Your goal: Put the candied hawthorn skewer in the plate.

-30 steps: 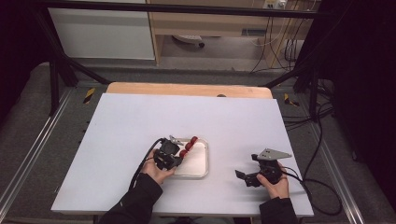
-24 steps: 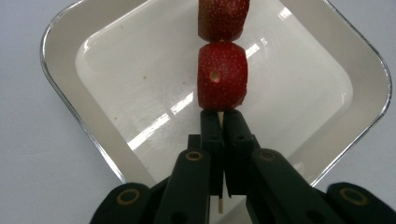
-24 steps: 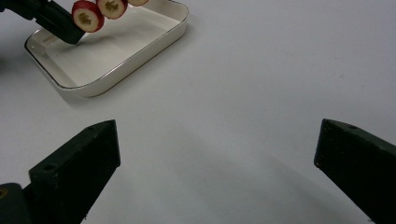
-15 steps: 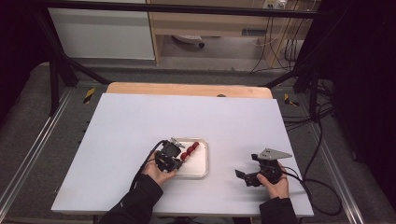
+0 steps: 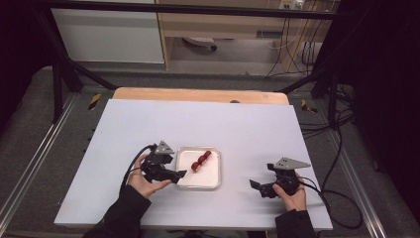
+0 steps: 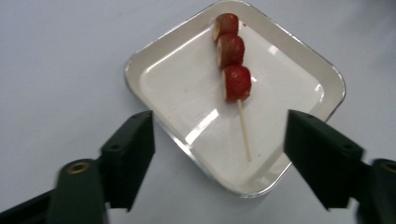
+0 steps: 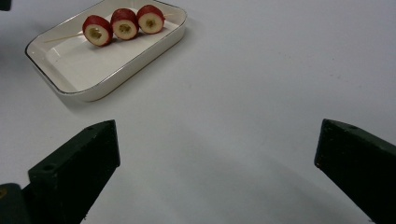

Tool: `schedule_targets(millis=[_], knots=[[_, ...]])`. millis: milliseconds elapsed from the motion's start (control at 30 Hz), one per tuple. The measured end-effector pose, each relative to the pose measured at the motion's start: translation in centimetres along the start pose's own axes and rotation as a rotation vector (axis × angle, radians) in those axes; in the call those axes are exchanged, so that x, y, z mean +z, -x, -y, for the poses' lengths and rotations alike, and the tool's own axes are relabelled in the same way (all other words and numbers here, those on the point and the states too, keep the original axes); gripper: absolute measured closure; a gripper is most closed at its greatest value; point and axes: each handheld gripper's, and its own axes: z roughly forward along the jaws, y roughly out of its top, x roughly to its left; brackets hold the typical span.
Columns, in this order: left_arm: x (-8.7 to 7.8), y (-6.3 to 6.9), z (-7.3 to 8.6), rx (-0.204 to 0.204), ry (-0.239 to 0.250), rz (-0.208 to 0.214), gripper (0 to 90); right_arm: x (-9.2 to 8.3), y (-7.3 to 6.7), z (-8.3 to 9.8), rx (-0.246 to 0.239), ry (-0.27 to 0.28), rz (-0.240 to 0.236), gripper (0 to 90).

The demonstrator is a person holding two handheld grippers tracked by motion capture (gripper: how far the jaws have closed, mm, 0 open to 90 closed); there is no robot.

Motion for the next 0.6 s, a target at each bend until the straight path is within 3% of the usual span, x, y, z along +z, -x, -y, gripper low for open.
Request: schedule_targets(millis=[133,300,400,600], knots=[[-1.0,-0.7,2.0,0.026,-0.030,-0.050,9.7,0.0,0.0,0.0,0.002,-0.004,0.001,0.6],[-1.9,-1.8,4.8,-0.003,0.010,-0.028,7.3,0.3,0.0,0.1,0.002,-0.022,0.002,0.6],[-2.4,-2.6,6.2,-0.004,0.021,-0.043,5.8,0.4,-0.1,0.1,0.005,-0.024,-0.004,0.5],[-2.8,-4.2,8.6,-0.056,0.055,-0.050,5.8,0.5,-0.1,0.2,0.002,-0.033,-0.009,0.5]])
